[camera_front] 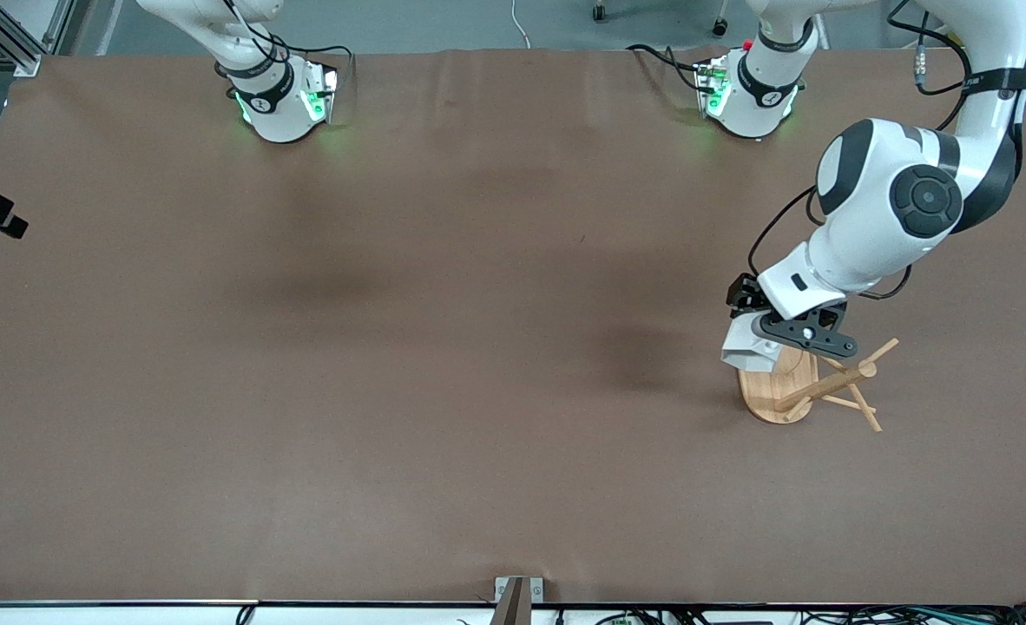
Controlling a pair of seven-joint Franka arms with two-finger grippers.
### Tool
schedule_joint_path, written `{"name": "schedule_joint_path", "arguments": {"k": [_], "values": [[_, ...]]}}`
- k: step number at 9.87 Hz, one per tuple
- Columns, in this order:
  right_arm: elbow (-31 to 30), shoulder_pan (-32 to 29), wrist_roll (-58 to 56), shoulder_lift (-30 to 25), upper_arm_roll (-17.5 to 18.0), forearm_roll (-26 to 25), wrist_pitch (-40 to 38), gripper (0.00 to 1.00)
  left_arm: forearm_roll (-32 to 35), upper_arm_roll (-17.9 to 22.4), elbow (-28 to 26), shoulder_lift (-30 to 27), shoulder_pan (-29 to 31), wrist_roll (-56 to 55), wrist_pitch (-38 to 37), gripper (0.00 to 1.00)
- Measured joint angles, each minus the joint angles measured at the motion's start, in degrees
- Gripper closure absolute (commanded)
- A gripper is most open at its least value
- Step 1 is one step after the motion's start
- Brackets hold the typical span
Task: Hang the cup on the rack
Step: 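Lower the cup with the left gripper, hooking its handle hole onto a peg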
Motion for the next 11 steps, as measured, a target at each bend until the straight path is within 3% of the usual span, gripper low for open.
{"name": "schedule_joint_path", "arguments": {"k": [11], "values": [[0.00, -0.02, -0.01, 0.00, -0.14, 0.00, -0.80, 0.00, 0.00, 4.35, 4.28, 3.22, -0.09, 2.62, 0.04, 0.97]]}}
